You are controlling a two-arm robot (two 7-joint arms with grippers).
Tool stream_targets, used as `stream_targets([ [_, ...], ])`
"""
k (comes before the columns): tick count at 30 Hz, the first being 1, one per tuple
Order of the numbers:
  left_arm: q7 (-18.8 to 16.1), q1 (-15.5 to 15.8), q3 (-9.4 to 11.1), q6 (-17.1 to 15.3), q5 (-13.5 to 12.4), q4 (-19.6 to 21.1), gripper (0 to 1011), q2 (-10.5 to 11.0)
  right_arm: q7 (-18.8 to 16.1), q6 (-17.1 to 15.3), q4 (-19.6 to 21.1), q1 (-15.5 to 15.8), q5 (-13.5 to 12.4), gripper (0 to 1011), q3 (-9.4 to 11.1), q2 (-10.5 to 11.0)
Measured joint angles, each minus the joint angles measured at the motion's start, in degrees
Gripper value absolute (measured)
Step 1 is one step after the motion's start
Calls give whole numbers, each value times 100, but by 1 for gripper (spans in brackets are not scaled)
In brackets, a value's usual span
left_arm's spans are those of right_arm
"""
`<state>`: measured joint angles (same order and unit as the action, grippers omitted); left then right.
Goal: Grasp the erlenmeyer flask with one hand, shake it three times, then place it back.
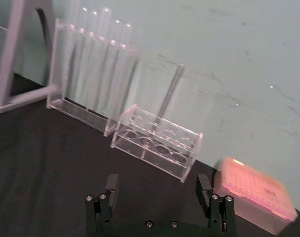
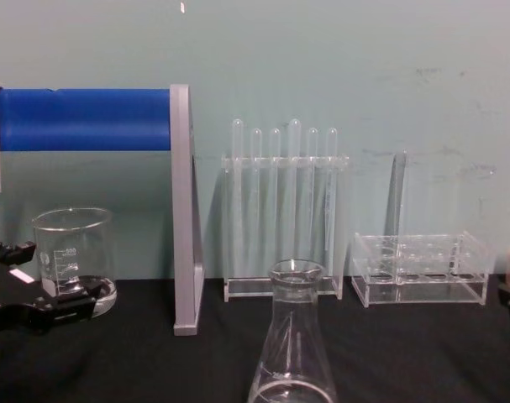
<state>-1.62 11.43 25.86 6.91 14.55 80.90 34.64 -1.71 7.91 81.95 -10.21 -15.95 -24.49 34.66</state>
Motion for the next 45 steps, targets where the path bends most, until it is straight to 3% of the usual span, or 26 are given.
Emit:
stream_targets([
  [3,0,0,0,0,0,0,1001,0,-149,79,27,40,-59,1000,31,21],
  [13,0,0,0,0,0,0,1001,0,-1363,408,227,250,-682,1000,130,195],
  [21,0,0,0,0,0,0,1001,0,-2291,478,341,246,-975,1000,14,200],
  [34,0,0,0,0,0,0,1001,0,-3042,198,321,30,-1086,1000,-220,-117],
  [45,0,0,0,0,0,0,1001,0,-3417,-166,169,-230,-1080,1000,-397,-437],
])
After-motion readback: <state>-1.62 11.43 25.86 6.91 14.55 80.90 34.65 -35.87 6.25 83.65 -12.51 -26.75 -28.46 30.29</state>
